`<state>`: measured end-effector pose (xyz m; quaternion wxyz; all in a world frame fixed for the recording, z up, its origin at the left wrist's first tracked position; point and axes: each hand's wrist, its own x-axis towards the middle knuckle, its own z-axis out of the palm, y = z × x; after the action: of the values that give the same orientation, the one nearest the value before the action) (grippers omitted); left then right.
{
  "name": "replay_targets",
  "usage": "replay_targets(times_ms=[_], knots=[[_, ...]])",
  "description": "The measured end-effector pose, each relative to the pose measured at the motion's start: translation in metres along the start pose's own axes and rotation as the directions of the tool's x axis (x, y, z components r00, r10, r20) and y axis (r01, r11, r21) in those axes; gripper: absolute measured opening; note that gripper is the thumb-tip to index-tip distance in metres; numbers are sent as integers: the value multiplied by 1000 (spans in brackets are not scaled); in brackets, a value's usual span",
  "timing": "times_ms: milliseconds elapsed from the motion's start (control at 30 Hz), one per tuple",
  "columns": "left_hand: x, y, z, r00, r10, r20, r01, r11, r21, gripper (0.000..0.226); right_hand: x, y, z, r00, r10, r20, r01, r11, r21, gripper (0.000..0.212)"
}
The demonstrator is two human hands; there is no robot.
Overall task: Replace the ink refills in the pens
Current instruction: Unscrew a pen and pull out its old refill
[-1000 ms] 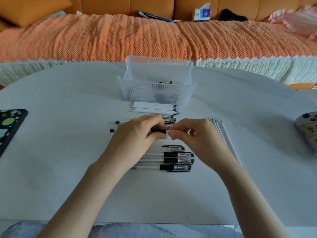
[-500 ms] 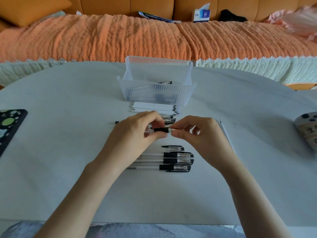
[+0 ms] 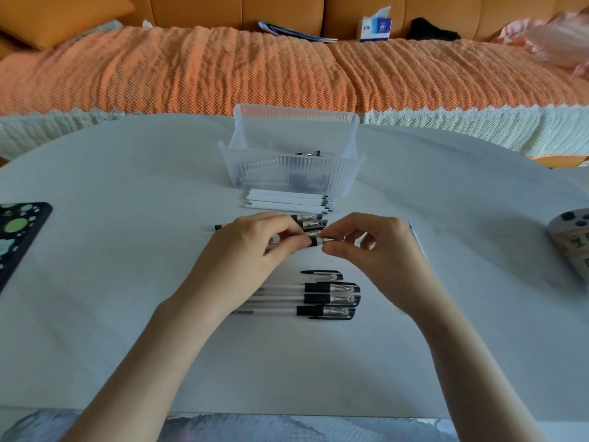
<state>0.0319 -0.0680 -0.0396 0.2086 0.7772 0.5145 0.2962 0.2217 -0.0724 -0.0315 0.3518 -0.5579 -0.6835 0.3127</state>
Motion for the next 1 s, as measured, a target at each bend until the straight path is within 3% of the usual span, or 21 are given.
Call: replay_targets(times_ms=[100, 267, 467, 600, 800, 1000], knots=[[0, 0, -1, 1000, 5, -6, -5, 999, 38, 28, 0, 0, 0, 1000, -2, 6, 2, 1000, 3, 7], [0, 3, -1, 999, -39, 16, 39, 999, -9, 17, 1, 1, -1, 1000, 3, 3, -3, 1000, 9, 7], [-1, 2, -1, 999, -49, 17, 48, 998, 45, 29, 2, 2, -1, 1000, 3, 2, -3, 1000, 17, 9], [-1, 1, -3, 998, -60, 9, 59, 996, 66, 14, 2, 2, 0, 1000, 3, -12, -3, 1000, 23, 9], [0, 0, -3, 998, -44, 41, 44, 999, 20, 27, 3, 5, 0, 1000, 9, -17, -8, 1000, 28, 10], [0, -1, -2, 999, -36, 2, 36, 998, 55, 26, 4, 6, -1, 1000, 1, -17, -1, 1000, 31, 12]])
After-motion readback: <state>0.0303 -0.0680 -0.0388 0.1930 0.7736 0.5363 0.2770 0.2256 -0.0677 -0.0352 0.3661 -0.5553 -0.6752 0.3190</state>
